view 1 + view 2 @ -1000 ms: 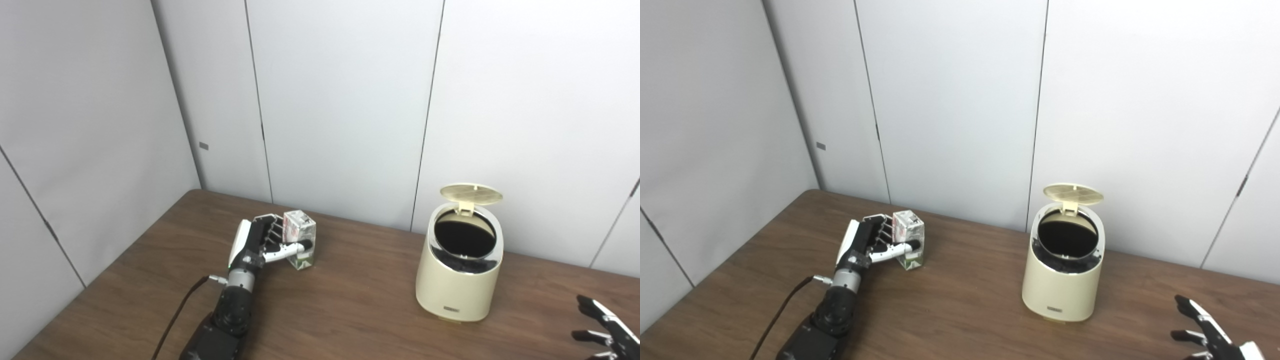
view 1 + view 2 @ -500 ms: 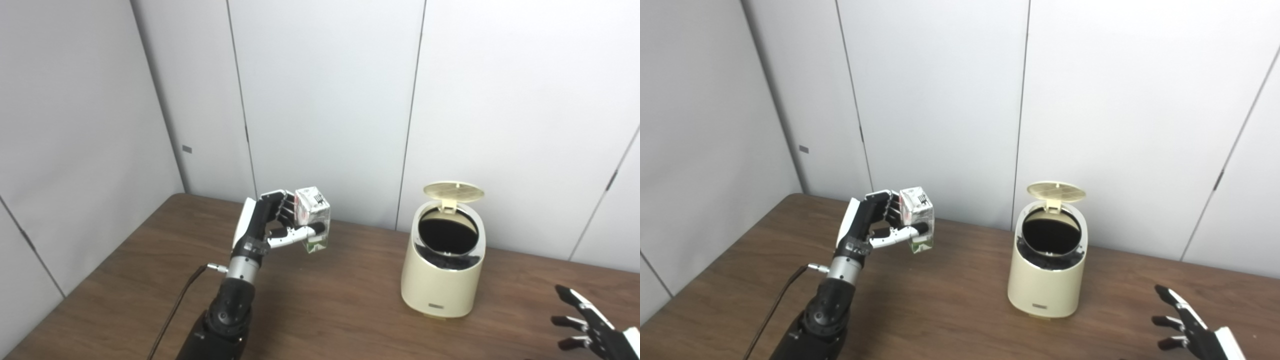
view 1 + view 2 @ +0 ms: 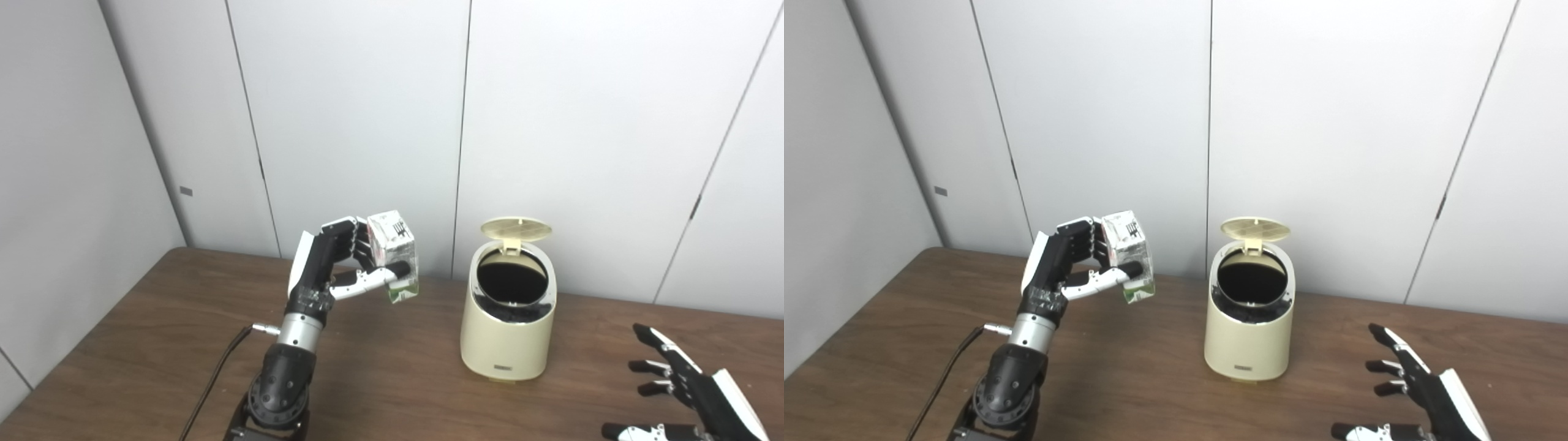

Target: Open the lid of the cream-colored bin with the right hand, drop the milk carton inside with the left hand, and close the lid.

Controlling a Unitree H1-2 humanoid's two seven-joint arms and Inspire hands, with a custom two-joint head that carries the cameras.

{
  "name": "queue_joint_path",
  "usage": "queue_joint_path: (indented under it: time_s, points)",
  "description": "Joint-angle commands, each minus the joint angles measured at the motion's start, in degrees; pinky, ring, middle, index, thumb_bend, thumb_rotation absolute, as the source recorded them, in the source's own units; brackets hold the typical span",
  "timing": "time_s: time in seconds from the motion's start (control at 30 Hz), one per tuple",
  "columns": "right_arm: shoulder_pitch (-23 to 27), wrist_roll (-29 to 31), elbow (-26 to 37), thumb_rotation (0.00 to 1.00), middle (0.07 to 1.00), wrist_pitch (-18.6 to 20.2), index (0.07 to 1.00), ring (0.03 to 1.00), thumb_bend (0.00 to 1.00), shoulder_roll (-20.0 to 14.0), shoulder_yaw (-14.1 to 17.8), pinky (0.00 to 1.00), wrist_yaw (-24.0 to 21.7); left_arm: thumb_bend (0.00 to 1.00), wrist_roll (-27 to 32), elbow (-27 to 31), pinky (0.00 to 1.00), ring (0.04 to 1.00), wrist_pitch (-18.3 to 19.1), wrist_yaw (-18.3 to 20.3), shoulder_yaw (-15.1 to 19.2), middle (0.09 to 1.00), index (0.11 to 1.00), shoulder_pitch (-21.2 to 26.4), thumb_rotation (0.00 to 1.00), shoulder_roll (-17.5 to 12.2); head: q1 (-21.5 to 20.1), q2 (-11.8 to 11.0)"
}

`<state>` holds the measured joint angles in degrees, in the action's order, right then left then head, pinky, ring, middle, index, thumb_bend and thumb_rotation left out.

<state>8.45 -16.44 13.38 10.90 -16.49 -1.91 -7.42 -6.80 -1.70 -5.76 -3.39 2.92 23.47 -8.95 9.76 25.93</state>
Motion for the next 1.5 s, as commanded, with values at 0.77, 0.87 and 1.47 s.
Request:
queue_joint_path:
  time_s: [0.77, 0.87, 1.47]
  points:
    - [3.1, -0.9, -2.6, 0.13, 0.913, -6.4, 0.894, 0.769, 0.76, 0.5, -0.9, 0.55, 1.5, 0.52, -0.3, -2.8, 0.37, 0.421, -5.9, 0.7, -4.7, 0.48, 0.483, 7.9, 0.0, 9.1, -5.1, 0.5]
    - [2.9, -1.0, -2.3, 0.14, 0.912, -6.1, 0.898, 0.77, 0.75, 0.6, -0.9, 0.56, 1.4, 0.52, -0.1, -4.9, 0.38, 0.428, -7.5, 0.7, -4.9, 0.483, 0.482, 8.6, 0.0, 9.8, -5.4, 0.4]
    - [2.3, -1.7, -2.1, 0.13, 0.914, -7.3, 0.899, 0.762, 0.75, 0.7, -0.7, 0.53, 1.5, 0.52, -6.3, -20.4, 0.43, 0.469, -19.5, -8.4, -5.4, 0.48, 0.49, 13.7, 0.0, 13.0, -7.6, 0.7]
